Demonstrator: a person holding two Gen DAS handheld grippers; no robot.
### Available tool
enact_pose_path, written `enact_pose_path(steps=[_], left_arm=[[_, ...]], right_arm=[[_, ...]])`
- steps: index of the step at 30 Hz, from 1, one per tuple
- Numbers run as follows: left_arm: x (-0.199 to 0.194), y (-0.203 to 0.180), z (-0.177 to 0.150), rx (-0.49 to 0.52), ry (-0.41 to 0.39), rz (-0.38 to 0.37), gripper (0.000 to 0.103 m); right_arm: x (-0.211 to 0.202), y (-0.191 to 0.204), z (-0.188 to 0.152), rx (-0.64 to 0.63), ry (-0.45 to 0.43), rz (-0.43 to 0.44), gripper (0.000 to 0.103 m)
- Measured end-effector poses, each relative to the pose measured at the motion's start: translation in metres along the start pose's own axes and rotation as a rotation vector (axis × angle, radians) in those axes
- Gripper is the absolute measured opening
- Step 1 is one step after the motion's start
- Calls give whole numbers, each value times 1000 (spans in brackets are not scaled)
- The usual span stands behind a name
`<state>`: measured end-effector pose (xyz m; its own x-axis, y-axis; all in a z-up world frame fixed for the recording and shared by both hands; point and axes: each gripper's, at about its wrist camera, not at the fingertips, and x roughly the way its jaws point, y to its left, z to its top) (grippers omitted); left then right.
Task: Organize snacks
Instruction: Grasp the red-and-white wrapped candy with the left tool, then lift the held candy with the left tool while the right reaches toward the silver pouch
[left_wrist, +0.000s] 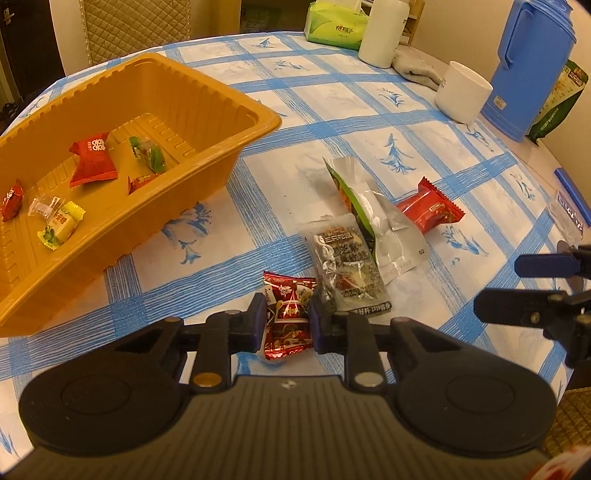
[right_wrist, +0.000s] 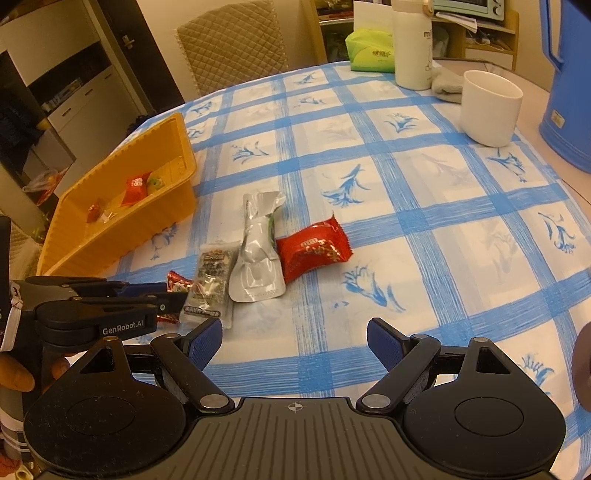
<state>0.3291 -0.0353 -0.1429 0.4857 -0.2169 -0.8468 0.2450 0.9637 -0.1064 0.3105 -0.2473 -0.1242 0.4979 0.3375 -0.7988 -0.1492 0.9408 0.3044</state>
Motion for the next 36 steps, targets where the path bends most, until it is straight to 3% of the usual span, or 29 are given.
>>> enact_pose_path(steps=[16,18,26,32,36], left_arm=[[-39,53,-25,-136,-36,96,21],[-44,59,-29,-155,-39,109,21],[-62,75,-40,-210,-61,151,21],[-72,84,-48,-240,-68,176,21],[-76,90,-52,-260,-68,194,21]], right_arm=[[8,15,32,-119,-90,45,83],[12,17,38,-138,-95,62,68],[40,19,55,-168,-72,92,47],[63,20,63,-168,-40,95,43],[76,21,66,-181,-21,85,31]])
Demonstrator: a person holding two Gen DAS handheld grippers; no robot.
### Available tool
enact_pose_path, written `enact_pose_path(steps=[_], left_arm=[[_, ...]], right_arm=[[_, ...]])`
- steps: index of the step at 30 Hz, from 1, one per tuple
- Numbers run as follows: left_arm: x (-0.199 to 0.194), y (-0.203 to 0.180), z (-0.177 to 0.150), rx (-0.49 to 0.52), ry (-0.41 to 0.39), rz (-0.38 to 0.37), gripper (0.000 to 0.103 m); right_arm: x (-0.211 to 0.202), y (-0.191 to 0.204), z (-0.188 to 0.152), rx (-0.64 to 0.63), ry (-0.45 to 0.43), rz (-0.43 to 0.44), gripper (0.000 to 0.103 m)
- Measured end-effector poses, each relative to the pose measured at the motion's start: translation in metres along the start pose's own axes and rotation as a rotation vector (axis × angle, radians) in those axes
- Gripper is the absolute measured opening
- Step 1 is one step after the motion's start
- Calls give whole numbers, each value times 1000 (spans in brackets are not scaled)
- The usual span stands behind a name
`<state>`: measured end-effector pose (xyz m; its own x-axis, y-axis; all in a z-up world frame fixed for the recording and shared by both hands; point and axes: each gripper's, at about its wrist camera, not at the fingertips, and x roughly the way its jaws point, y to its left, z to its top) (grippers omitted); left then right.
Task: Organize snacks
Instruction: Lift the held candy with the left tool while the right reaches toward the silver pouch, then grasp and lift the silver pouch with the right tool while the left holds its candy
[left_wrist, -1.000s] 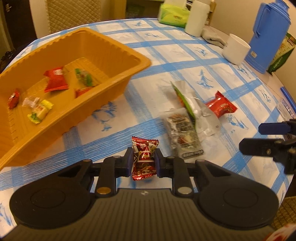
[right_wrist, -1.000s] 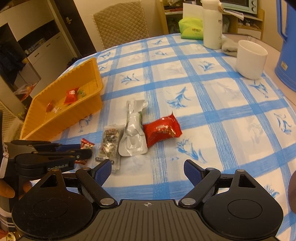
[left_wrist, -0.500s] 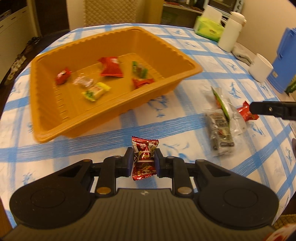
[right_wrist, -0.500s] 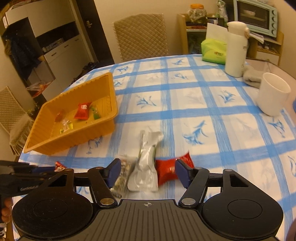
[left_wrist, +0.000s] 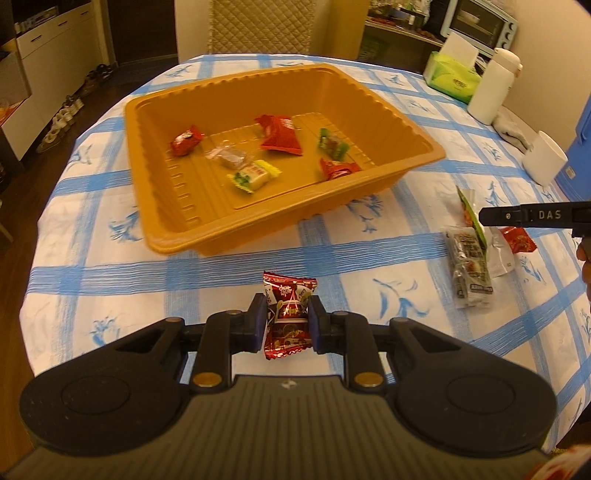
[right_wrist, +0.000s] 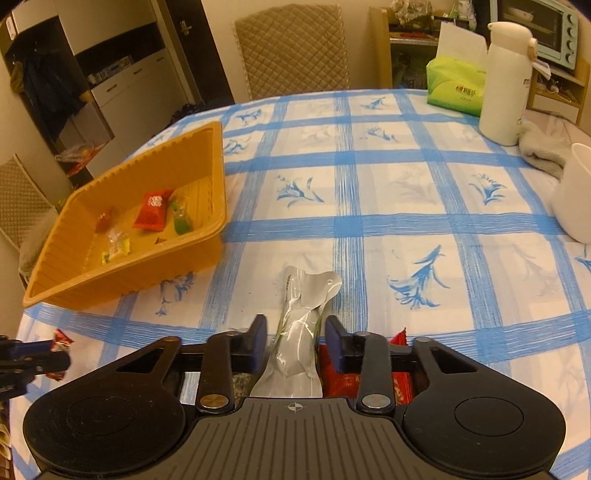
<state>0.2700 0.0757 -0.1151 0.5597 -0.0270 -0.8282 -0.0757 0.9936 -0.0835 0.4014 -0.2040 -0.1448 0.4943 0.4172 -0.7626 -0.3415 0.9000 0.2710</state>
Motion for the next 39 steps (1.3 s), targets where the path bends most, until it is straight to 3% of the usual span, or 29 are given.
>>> enact_pose_path(steps=[21,39], left_arm=[[-17,17,-8,-51,-22,50,21],[-50,11,-12,-59,-88,42,21]], right_arm=[[20,9,0,-50,24,-31,27],[-40,25,-4,-59,-79,26,27]])
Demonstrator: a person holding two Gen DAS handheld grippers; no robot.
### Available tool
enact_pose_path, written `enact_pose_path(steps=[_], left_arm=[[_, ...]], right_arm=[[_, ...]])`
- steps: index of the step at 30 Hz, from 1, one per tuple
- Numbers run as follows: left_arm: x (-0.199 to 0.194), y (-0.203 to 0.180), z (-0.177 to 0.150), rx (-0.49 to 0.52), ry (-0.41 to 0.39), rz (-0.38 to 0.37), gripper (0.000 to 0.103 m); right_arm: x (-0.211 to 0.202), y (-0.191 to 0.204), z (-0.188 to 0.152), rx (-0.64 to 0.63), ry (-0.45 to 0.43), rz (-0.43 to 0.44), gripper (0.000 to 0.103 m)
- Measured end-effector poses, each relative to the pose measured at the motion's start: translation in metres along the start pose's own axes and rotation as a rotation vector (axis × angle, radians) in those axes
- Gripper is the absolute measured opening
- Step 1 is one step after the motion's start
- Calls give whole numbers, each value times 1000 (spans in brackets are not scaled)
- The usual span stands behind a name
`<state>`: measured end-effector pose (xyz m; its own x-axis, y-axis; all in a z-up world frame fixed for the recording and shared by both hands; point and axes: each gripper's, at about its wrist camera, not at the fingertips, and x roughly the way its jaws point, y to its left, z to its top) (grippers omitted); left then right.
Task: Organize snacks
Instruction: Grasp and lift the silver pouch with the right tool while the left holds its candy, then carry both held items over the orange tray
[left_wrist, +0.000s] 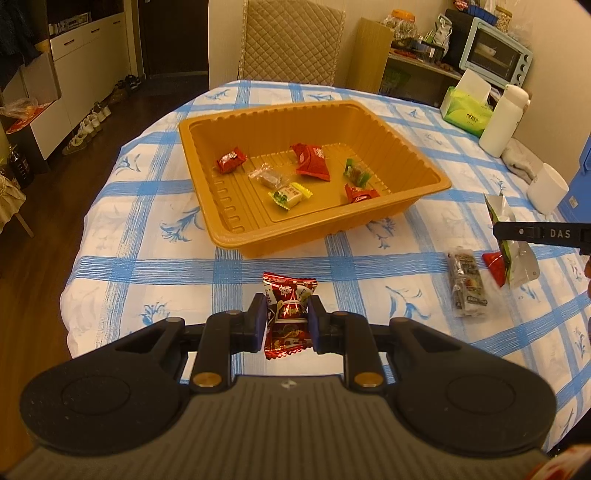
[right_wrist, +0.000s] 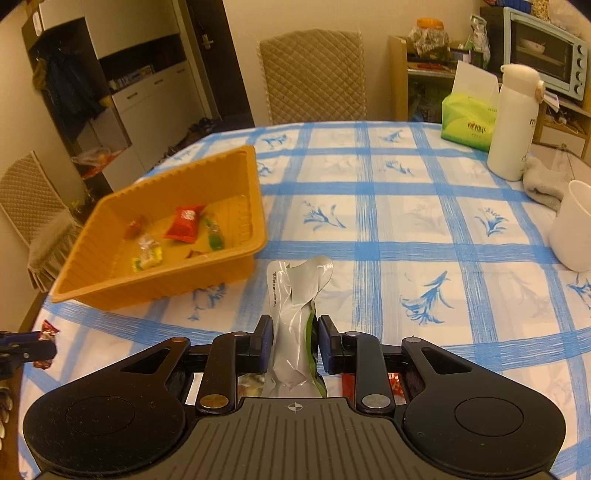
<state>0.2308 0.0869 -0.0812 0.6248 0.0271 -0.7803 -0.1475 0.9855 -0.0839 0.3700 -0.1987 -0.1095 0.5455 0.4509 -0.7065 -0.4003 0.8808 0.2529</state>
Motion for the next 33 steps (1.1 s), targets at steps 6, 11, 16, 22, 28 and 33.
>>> enact_pose_path(steps=[6,11,16,22,28,33], left_arm=[[-13,-4,-1,2,-22,-9,21],[-22,-8,-2,6,-33,-24,21],[-28,-11,3,9,-48,-41,21],[-34,-11,10,15,-62,-57,21],[-37,-7,21,21,-83,-66,21],[-37,0,33,19,-105,-71,21]], right_arm=[[-22,7,-4,4,-18,19,27],[-35,14,-10,2,-23,44,27],[-40,23,-11,-3,-18,66,27],[-44,37,-7,-16,-26,101,27],[-38,54,3,-32,-33,133,27],[-31,70,16,-60,-44,149,27]])
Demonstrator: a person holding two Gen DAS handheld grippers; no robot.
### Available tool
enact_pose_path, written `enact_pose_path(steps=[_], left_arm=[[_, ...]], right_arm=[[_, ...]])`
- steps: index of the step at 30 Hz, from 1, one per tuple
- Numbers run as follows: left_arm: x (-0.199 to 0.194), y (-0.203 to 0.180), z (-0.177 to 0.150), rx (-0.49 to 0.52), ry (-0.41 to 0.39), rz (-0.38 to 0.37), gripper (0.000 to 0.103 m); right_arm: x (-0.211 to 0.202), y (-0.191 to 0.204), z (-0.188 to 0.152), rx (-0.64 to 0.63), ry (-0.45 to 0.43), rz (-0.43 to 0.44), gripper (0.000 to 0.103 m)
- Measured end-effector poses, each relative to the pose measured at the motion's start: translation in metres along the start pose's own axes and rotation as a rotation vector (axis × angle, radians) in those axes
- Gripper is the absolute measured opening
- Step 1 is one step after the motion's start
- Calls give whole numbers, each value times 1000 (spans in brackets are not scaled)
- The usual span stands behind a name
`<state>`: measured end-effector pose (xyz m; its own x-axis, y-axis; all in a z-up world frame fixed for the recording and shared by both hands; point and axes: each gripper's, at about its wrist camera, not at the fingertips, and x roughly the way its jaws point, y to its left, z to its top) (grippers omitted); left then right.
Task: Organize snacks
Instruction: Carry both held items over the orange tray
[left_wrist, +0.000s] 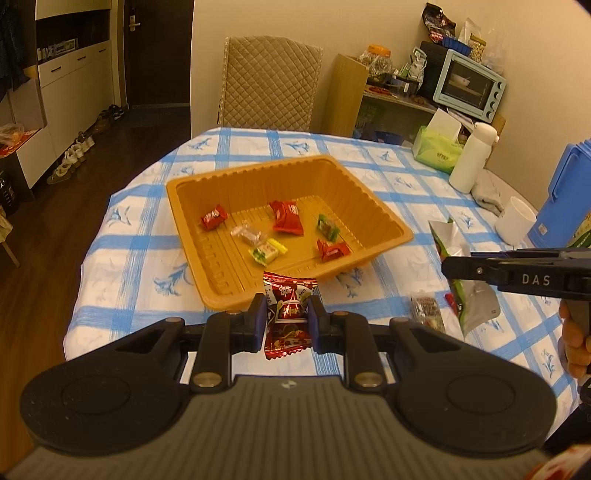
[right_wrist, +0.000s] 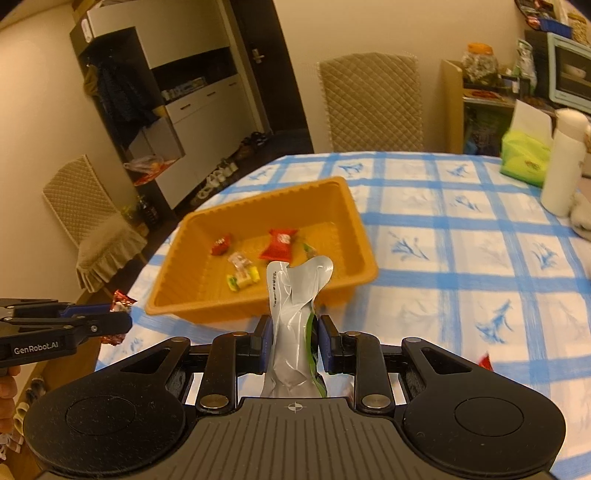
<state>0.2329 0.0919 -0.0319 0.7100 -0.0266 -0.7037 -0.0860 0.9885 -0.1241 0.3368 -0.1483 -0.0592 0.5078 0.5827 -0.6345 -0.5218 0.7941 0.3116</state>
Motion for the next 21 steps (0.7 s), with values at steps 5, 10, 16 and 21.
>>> enact_pose_path(steps=[5,10,16,21], left_arm=[[6,10,13,-6,-13,5,21],[16,20,29,-8,-26,6,21],[32,29,49,-13,-36,6,21],[45,36,64,-14,-44,3,21]], right_arm=[[12,12,19,-27,-19,11,27],[28,23,41,-49,-38,21,27],[51,28,65,-59,-57,24,27],[71,29,82,-54,-63,24,27]])
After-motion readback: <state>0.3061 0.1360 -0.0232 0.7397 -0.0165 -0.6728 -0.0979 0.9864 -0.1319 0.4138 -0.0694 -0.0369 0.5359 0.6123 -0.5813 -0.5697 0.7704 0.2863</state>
